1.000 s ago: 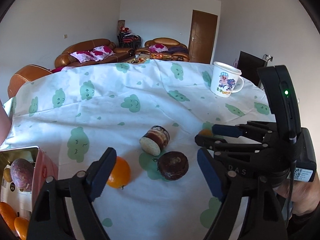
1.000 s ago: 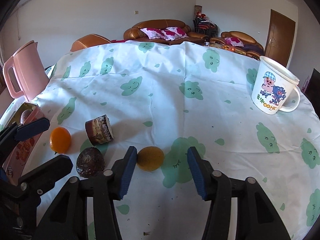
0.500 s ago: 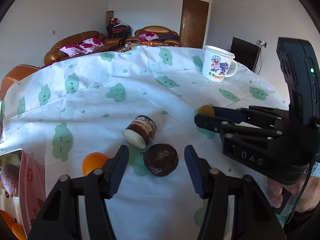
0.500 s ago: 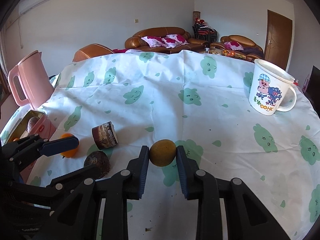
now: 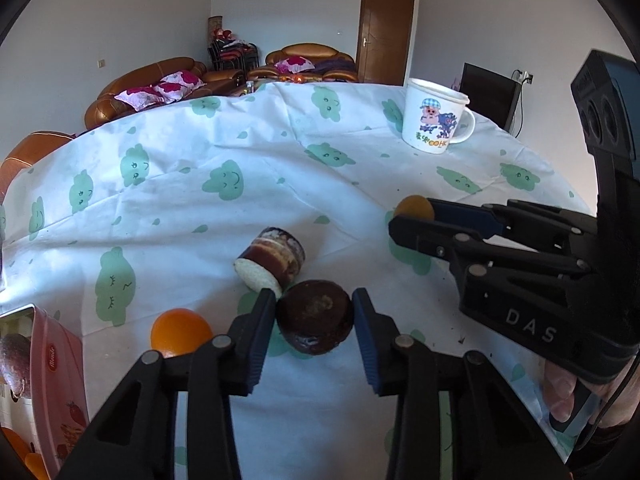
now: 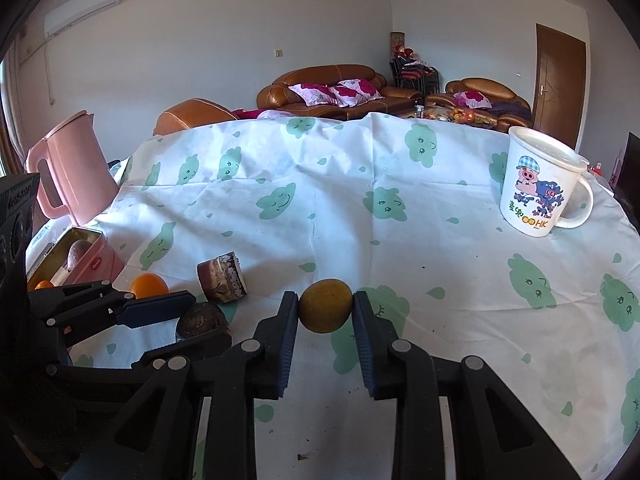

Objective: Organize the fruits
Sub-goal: 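Grasp the dark brown round fruit with the left tool while the right tool holds the yellow fruit, then carry the dark brown fruit and the yellow fruit over the pink tin with both tools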

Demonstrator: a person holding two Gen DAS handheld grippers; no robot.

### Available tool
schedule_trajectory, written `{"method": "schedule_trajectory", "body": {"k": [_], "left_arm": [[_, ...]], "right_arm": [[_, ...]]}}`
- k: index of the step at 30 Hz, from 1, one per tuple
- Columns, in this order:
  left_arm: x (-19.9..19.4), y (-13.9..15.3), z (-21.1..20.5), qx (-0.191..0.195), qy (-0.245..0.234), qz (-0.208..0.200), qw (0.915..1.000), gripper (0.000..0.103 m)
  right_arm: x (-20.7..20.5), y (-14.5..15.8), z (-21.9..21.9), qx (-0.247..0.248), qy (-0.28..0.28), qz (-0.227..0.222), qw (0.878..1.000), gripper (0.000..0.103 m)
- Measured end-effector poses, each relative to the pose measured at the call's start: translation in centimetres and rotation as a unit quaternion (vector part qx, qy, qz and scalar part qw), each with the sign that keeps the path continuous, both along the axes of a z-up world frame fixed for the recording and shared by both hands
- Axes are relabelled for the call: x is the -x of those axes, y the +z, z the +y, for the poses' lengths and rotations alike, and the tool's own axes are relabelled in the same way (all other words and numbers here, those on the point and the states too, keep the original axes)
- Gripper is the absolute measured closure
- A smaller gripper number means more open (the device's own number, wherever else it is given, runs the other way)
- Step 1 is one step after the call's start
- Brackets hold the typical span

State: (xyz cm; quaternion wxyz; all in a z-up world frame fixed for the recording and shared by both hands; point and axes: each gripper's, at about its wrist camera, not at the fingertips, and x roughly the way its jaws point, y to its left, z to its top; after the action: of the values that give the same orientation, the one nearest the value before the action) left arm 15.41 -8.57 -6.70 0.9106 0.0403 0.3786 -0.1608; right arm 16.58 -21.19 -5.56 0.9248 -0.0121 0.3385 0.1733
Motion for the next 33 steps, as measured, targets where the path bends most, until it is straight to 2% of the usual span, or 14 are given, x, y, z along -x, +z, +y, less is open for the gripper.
{"method": "schedule_trajectory", "body": {"k": [11,33], "left_arm": [[1.5,1.6,0.8,0.01,0.016,-0.062,0.9979,0.062],[3.1,2.7,1.6,0.021,0.032,-0.116,0.9925,0.062]], "right_arm": [[0.8,0.6,0.0,-0.005,0.006,-0.026,1.0,0.074],[2.7,1.6,-0.1,-0.013,0.016,-0.081,0.997,0.074]]}}
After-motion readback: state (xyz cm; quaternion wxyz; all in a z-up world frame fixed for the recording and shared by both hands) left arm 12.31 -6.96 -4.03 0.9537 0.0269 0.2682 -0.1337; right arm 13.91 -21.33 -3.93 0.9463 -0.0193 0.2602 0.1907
